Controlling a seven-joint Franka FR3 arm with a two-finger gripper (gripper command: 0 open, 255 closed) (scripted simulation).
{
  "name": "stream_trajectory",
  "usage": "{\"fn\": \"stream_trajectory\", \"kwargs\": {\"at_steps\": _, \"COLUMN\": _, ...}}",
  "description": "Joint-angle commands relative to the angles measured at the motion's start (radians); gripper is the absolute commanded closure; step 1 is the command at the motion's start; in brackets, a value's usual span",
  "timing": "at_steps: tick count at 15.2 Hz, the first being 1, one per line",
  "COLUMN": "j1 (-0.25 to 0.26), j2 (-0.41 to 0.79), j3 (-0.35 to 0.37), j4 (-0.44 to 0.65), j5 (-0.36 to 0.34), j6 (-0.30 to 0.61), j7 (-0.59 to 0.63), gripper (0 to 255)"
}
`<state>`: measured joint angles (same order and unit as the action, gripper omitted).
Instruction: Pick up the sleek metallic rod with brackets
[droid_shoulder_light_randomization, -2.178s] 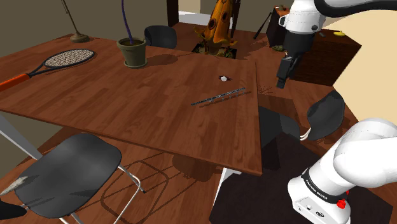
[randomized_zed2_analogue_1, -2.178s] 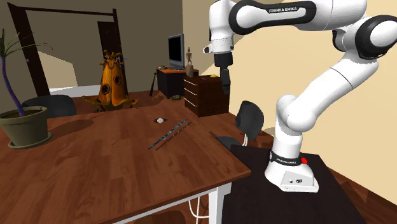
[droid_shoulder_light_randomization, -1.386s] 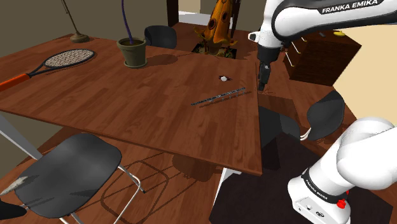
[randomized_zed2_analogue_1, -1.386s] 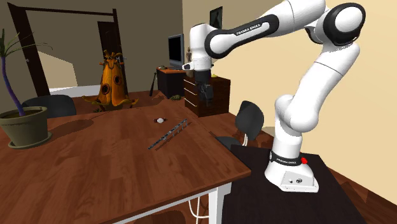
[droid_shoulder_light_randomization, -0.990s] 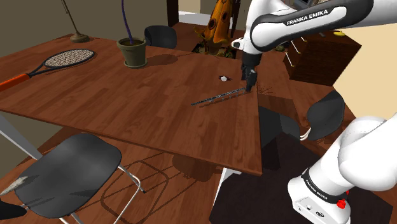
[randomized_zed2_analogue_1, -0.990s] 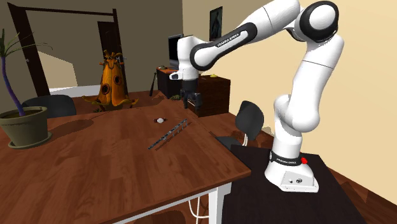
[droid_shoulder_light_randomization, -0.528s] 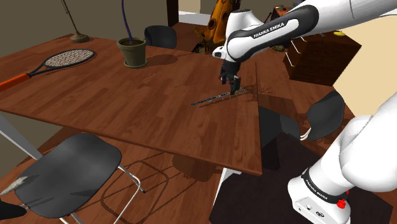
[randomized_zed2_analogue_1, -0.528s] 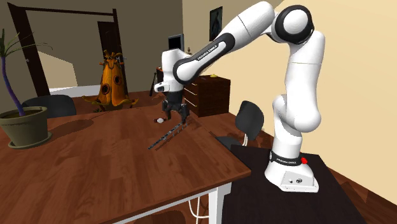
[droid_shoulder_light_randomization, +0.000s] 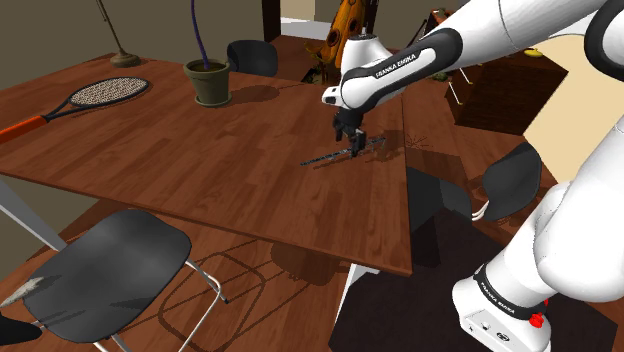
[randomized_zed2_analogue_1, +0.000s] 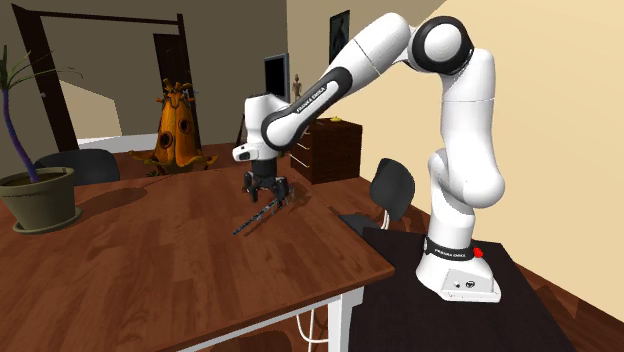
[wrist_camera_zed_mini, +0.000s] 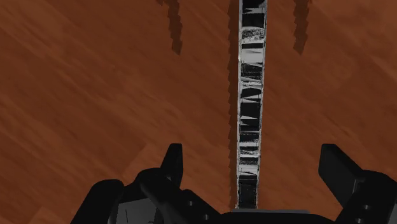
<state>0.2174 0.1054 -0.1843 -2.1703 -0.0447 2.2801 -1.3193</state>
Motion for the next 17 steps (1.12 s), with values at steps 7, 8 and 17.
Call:
{"fn": "stream_trajectory", "kwargs": {"at_steps": 7, "j1": 0.0, "j2": 0.027, "j3": 0.001, "j4": -0.021, "j5": 0.005, "j6": 0.048, "j7": -0.001, "gripper": 255}}
{"fn": "stream_trajectory", "kwargs": {"at_steps": 8, "j1": 0.0, "j2": 0.027, "j3": 0.001, "j4": -0.021, "j5": 0.005, "j6": 0.048, "j7": -0.001, "gripper": 255}}
{"fn": "stream_trajectory", "kwargs": {"at_steps": 17, "j1": 0.0, "j2": 0.003, "j3": 0.0, "j4": -0.005, "j5": 0.0, "j6": 0.009, "j7": 0.0, "gripper": 255}}
